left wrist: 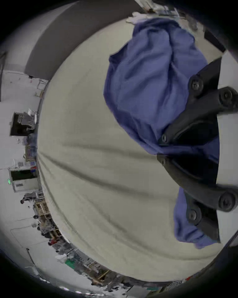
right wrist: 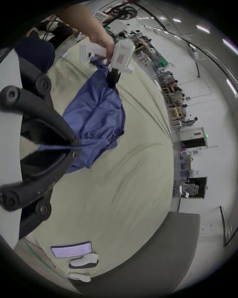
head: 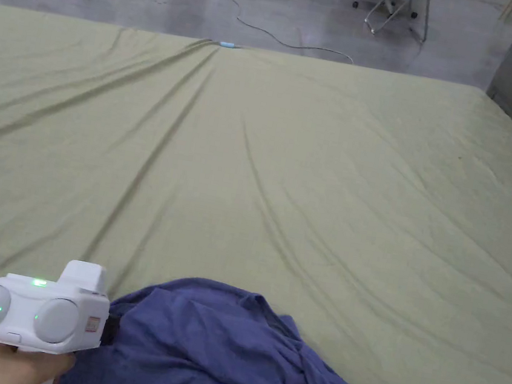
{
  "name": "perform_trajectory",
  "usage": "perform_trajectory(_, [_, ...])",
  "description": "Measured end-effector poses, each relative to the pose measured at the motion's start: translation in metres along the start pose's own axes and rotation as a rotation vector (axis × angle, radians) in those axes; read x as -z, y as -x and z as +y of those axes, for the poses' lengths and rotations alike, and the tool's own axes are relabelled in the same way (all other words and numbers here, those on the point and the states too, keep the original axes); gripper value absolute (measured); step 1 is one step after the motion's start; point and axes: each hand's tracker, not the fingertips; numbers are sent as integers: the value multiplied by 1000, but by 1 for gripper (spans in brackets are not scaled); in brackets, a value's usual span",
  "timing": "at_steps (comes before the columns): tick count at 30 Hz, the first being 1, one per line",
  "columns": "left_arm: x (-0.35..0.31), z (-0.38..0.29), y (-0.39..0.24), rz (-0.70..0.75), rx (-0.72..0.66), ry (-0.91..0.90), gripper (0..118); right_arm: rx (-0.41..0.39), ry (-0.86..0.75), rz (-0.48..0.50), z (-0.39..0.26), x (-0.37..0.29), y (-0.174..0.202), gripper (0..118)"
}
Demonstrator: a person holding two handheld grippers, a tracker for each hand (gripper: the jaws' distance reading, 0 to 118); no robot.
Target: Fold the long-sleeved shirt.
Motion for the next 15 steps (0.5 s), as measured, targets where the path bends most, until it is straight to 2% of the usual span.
perform_trajectory(1, [-10,-3,-1,1,-2,-9,7,-18,18,-10,3,8,-1,72])
perform_trajectory(2, [-19,-6,-3,-9,-14,-30,7,-37,46,-13,5,17,-1,100])
perform_trajectory(3, [-28,-9,-4,-35,-37,-44,7,-46,80,-13,8,26,-2,117])
perform_trajectory(5, [-48,-14,2,-96,-98,-59,7,-91,87,22,10,40,-1,118])
perform_trajectory(8, [-70,-20,4,-119,-142,-84,7,-141,94,-17,1,61,6,118])
perform_trajectory(9, [-77,-22,3,-123,-149,-91,7,-160,161,-38,-2,71,6,117])
perform_trajectory(10, [-83,-24,2,-133,-154,-96,7,-156,227,-55,-5,79,6,95])
perform_trajectory(12, [-96,-29,2,-164,-194,-106,7,-123,325,-77,-10,88,3,25])
perform_trajectory(14, [-110,-35,1,-202,-243,-107,7,-42,324,-74,-14,83,-2,25])
perform_trajectory(15, [-119,-39,1,-211,-266,-108,7,-35,302,-43,-14,70,-4,25])
